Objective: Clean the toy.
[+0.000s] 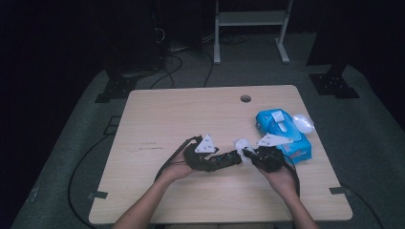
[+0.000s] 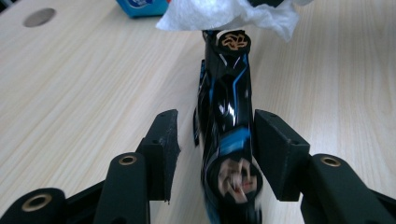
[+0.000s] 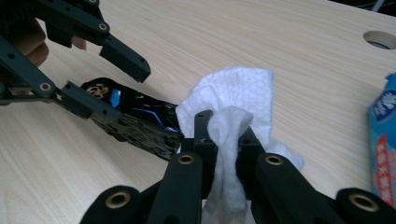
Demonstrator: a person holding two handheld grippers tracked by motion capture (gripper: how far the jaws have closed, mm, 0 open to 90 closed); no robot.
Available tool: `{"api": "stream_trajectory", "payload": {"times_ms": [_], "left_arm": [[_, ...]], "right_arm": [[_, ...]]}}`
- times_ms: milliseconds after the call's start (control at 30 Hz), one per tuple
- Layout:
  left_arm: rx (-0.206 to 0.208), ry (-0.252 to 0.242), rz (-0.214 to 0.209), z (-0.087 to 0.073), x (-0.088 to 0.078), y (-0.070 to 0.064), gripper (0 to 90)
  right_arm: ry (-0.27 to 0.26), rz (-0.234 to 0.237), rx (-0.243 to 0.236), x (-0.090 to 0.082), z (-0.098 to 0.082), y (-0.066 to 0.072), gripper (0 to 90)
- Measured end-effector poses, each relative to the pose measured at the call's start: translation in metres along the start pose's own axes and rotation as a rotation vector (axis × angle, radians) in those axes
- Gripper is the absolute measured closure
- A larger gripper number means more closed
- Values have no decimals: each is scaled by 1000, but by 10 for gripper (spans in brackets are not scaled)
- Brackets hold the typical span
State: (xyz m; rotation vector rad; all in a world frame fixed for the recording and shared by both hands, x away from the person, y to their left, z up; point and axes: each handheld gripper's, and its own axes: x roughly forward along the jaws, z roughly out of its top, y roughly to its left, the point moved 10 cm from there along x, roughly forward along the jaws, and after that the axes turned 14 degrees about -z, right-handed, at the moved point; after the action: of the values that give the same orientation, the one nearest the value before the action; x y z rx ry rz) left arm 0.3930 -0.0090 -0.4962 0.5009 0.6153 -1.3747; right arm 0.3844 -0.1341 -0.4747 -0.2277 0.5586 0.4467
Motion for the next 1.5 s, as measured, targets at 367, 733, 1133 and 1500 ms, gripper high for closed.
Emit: {"api": "stream_trajectory", "payload": {"times_ms": [367, 733, 1133, 1500], "left_arm": [[9, 140, -41, 17, 36, 4, 505], [24, 246, -55, 20, 46, 5, 574], [40, 18, -30, 44, -6, -2, 602], [19, -173, -35, 33, -25, -19, 604]], "right_arm": [[-1, -9, 4, -3, -6, -11, 837], [17, -15, 28, 0, -10, -16, 837], [-114, 56, 79, -27, 28, -5, 837], [-191, 89, -102, -39, 67, 54, 837]]}}
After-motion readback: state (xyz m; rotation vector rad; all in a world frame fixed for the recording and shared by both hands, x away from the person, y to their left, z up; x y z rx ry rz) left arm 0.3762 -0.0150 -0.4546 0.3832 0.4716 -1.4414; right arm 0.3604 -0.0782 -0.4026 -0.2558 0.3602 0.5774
